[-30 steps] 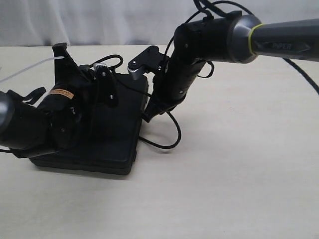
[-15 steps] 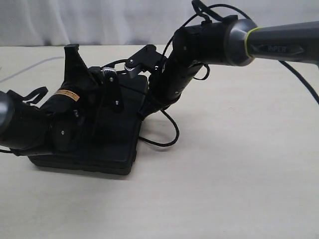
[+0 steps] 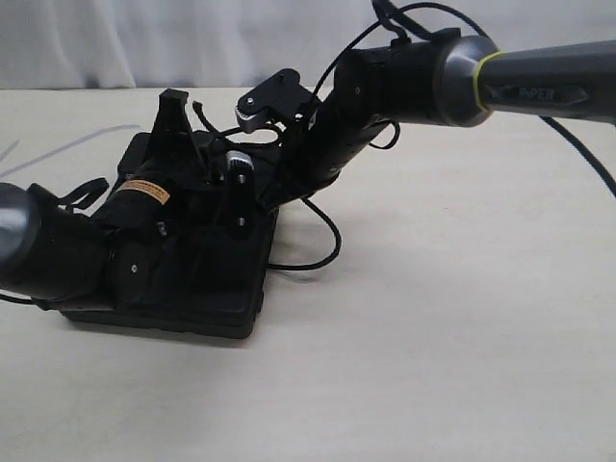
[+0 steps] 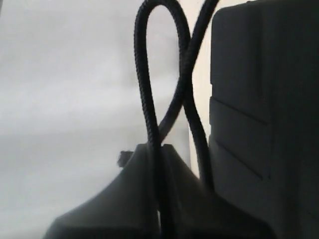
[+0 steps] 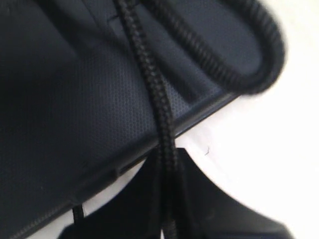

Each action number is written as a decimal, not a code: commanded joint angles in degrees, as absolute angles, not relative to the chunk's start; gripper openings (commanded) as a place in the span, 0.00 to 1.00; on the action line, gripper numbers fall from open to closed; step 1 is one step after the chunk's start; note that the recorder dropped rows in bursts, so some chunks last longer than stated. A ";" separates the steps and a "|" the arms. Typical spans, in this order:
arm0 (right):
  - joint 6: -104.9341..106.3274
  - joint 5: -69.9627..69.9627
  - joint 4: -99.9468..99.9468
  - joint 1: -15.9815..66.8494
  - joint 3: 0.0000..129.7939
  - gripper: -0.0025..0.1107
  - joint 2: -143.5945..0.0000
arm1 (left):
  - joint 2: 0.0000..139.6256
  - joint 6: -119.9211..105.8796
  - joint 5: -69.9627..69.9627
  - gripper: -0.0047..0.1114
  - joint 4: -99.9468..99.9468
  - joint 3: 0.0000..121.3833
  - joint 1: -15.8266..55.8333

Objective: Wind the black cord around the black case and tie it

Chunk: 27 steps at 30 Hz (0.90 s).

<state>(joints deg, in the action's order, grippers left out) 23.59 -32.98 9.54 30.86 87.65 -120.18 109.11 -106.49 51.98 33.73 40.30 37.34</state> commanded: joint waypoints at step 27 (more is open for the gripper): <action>21.59 -11.44 14.69 30.73 83.00 0.06 -118.51 | 106.79 -58.46 39.63 0.04 30.42 40.14 36.32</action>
<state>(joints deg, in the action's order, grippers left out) 21.75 -12.26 14.55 30.86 83.25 -119.27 107.98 -68.95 46.75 34.32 40.28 37.19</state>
